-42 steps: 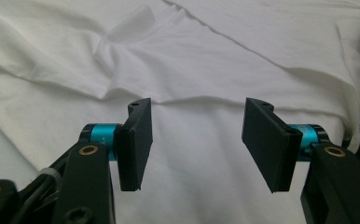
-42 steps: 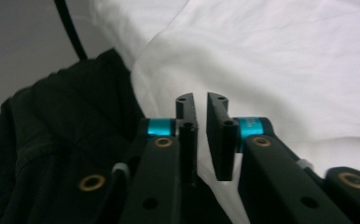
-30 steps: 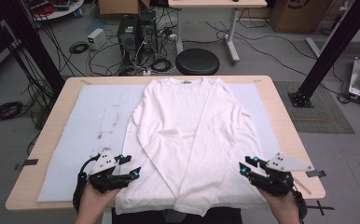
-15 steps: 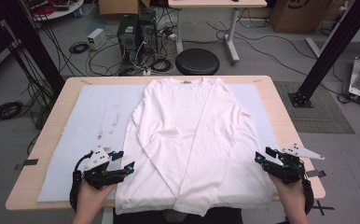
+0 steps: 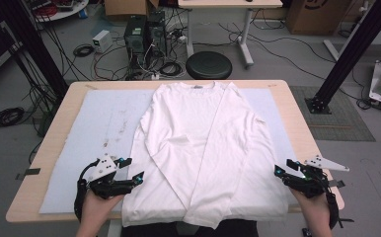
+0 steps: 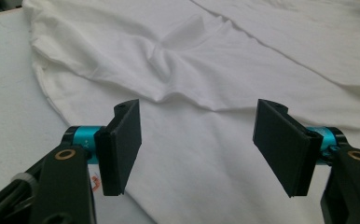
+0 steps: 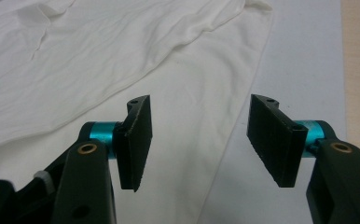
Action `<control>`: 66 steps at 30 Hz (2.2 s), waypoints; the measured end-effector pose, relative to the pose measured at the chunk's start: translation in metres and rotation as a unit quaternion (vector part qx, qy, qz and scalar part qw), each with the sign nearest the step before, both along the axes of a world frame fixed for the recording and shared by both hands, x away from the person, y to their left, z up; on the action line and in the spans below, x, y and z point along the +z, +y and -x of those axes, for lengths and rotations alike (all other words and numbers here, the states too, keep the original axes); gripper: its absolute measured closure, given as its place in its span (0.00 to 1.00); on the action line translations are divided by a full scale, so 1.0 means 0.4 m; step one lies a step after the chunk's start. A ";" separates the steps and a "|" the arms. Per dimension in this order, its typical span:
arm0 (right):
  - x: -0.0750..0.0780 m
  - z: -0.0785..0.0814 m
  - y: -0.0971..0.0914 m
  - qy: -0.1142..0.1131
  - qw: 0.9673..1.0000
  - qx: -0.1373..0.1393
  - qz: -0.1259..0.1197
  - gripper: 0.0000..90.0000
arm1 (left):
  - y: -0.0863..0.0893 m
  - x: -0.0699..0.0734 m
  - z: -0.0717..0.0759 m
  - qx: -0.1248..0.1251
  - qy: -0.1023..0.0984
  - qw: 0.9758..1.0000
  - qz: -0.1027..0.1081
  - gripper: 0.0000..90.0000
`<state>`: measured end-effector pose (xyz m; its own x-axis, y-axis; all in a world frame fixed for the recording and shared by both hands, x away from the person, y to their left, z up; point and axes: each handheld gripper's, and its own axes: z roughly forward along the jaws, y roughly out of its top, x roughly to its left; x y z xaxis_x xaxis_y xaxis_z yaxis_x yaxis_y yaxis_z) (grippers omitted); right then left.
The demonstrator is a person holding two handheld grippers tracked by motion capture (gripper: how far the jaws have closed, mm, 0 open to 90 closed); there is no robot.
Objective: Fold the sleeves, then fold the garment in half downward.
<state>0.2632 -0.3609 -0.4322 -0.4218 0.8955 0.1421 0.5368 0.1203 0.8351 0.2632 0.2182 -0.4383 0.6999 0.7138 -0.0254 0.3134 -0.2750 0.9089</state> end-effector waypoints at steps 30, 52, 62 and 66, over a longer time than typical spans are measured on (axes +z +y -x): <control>-0.005 0.013 -0.014 0.016 1.000 -0.010 0.001 0.51 | 0.011 -0.028 0.014 0.045 0.057 0.997 -0.006 0.40; -0.043 0.045 0.030 0.067 0.995 -0.034 0.059 0.71 | -0.018 -0.044 0.078 0.132 0.095 0.986 -0.043 0.75; -0.037 0.056 0.034 0.064 0.997 -0.009 0.049 0.98 | -0.032 -0.039 0.083 0.116 0.098 0.987 -0.050 0.96; -0.030 0.068 0.024 0.063 0.997 -0.001 0.039 0.99 | -0.020 -0.037 0.087 0.106 0.106 0.988 -0.032 0.97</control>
<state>0.2359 -0.3512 -0.4441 -0.4028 0.9069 0.1240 0.6377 0.1808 0.7488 0.2285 0.2100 -0.4530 0.5177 0.8490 -0.1057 0.5512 -0.2365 0.8001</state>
